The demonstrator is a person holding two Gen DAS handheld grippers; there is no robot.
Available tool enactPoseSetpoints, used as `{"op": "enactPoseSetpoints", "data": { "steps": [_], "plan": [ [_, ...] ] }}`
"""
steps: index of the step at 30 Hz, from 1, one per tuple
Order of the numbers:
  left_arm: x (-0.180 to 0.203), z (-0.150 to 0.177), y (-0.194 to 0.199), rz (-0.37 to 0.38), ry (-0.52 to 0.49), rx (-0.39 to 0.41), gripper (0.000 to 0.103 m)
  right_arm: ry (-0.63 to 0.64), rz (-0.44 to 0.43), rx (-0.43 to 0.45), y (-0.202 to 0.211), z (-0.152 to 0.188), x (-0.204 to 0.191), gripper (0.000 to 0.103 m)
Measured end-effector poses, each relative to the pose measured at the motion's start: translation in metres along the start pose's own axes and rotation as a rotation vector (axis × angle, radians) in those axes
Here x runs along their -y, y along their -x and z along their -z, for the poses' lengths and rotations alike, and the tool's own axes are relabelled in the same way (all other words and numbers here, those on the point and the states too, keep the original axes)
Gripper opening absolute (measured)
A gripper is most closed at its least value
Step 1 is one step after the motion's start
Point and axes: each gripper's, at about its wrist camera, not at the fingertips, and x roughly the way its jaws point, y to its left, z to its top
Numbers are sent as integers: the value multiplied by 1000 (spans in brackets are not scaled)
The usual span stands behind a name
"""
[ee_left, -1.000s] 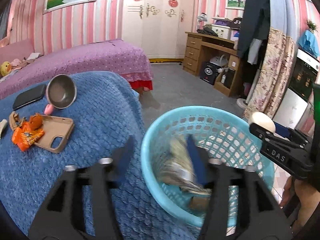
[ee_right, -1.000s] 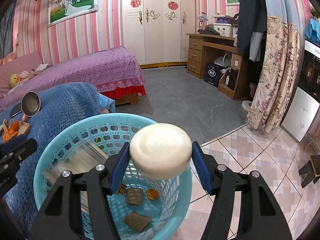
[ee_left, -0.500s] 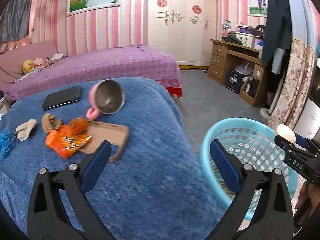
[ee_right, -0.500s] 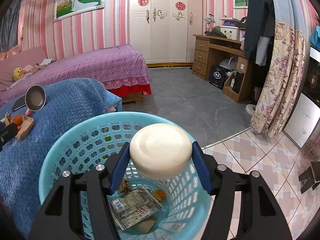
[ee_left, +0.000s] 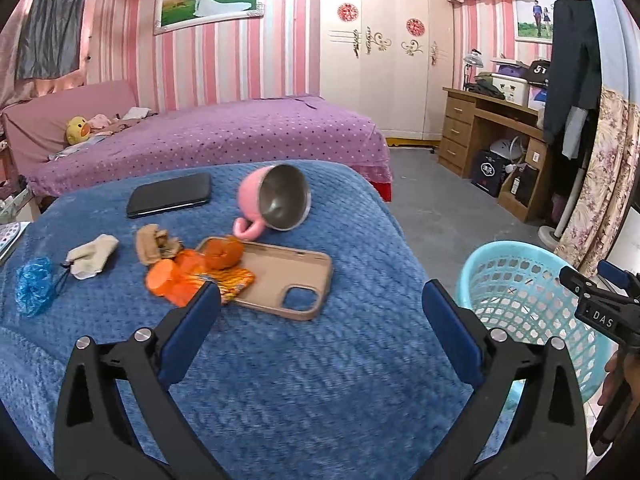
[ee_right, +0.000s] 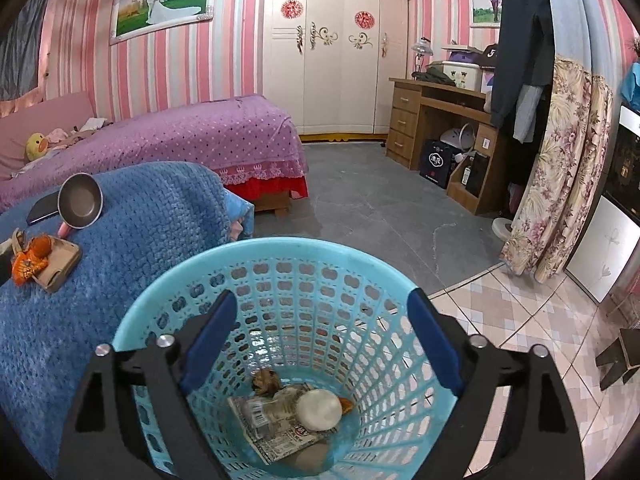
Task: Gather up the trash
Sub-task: 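Move both tools back over the bed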
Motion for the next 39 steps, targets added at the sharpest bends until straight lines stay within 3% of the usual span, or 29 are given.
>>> {"op": "enactPoseSetpoints", "data": {
  "steps": [6,19,27,39],
  "plan": [
    [-24,-2,10,-26,0,14,97,9,7,21,7,-5,-21,97],
    [-94,2,26,-109,-18,33,97,55,-28,43,19,-11,-90,98],
    [-139,5,26,-110,46,23,97,102,-60,34,22,-9,-134,98],
    [-221,13,20,-206,128,-19,97,119,-134,10,23,-3,-190,98]
  ]
}}
